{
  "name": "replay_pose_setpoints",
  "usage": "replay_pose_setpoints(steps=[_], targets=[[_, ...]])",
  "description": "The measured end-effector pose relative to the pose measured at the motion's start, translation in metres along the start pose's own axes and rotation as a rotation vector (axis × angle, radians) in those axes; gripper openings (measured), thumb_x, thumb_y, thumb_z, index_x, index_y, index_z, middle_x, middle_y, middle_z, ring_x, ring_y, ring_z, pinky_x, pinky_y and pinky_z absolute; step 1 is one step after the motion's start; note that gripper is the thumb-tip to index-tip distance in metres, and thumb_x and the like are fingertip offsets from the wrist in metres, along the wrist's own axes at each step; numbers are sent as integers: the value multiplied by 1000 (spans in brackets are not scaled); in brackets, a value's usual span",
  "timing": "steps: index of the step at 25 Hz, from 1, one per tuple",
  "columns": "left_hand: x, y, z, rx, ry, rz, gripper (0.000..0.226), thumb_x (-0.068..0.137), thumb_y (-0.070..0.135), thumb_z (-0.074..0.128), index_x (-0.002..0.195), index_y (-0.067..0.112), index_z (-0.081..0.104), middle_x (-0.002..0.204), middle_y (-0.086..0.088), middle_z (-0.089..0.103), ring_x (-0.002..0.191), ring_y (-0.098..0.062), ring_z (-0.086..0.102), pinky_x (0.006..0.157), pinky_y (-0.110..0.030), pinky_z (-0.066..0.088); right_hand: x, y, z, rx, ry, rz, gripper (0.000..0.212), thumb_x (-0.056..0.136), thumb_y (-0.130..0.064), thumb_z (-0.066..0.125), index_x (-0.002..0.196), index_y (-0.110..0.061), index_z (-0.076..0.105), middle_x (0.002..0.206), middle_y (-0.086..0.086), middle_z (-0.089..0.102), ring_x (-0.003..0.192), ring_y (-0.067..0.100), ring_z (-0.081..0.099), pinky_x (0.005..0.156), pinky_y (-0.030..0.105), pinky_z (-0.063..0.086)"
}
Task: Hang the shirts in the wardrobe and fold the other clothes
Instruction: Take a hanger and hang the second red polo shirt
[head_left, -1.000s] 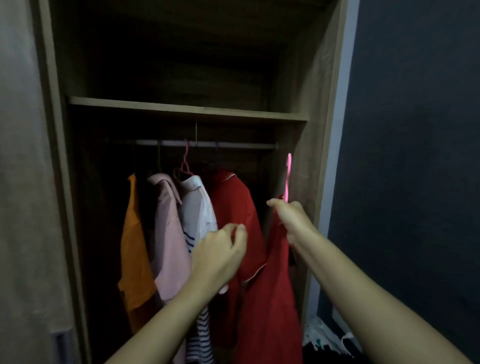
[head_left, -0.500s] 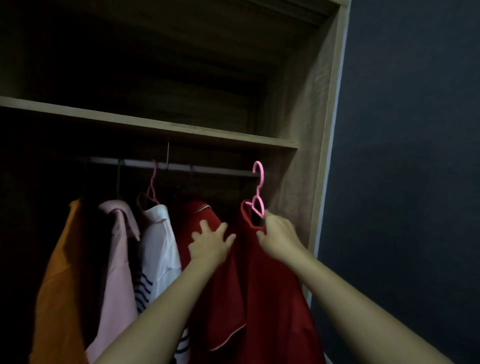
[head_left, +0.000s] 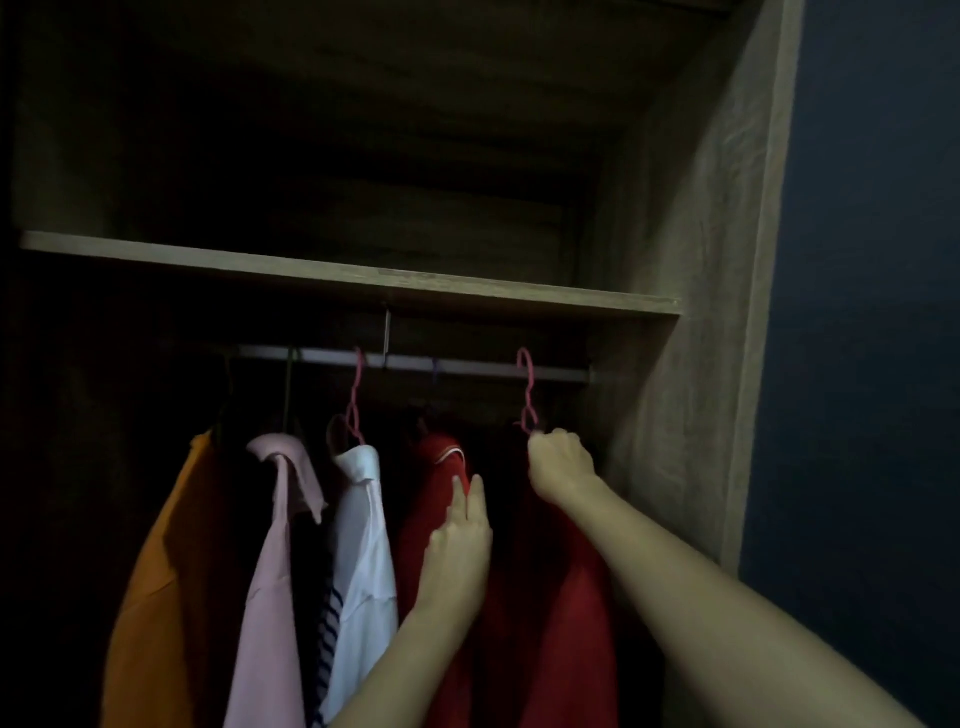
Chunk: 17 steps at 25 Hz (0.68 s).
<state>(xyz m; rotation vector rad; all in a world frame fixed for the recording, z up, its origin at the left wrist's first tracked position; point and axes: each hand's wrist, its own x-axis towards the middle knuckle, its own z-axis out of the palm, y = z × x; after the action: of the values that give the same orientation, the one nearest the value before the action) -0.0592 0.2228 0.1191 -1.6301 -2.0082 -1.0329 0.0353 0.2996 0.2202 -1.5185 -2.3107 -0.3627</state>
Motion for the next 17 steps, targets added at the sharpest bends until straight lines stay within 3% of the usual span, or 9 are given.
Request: replay_pose_setpoints(steps=[2,3,5,7,11,13,15,17], targets=[[-1,-1,0,32,-74,-21,67,93,3,45,150,12,10,156,-21,11,110,-32,61,87,-35,50,19,0,2,-44,11,-6,39,92,1,37,129,0,47,129,22,50,119,36,48,93,40,46],[0,-1,3,31,-26,-21,70,89,5,54,149,11,18,154,-22,20,101,-30,66,80,-33,53,28,0,4,-52,18,-6,39,93,1,35,131,1,45,130,22,51,120,36,49,93,40,46],[1,-1,4,54,-28,3,81,63,10,82,136,9,46,135,-22,51,61,-18,70,52,-22,54,40,1,14,-68,0,-2,41,94,0,32,133,2,41,132,21,50,121,34,49,94,40,46],[0,-3,5,47,-31,0,81,54,9,86,128,8,54,128,-20,58,48,-16,67,42,-19,51,44,1,28,-101,-65,-18,40,95,0,30,133,1,42,134,20,50,123,33,49,96,40,45],[-2,-5,6,11,26,-36,77,67,12,79,136,13,46,140,-20,46,64,-18,71,54,-21,54,43,2,39,-95,-147,-43,36,95,-3,33,128,-2,48,130,18,53,120,31,51,94,40,46],[-4,-6,3,-83,-5,-15,66,92,16,54,149,19,20,155,-15,20,103,-27,65,81,-31,53,39,0,27,-22,-162,-21,35,96,-14,39,128,-6,49,132,18,50,121,33,49,94,41,45],[-14,-6,-15,-297,-8,-44,59,99,25,40,150,23,10,158,-8,13,132,-23,44,102,-24,37,27,-1,20,168,-12,-47,42,96,-29,42,134,-10,43,135,20,45,124,36,43,98,41,41],[-34,-15,-38,-437,108,-75,55,99,26,39,149,19,18,155,-6,26,137,-15,34,104,-9,22,-9,-8,21,435,260,-147,45,97,-28,40,139,-13,39,136,17,44,126,32,40,101,37,37]])
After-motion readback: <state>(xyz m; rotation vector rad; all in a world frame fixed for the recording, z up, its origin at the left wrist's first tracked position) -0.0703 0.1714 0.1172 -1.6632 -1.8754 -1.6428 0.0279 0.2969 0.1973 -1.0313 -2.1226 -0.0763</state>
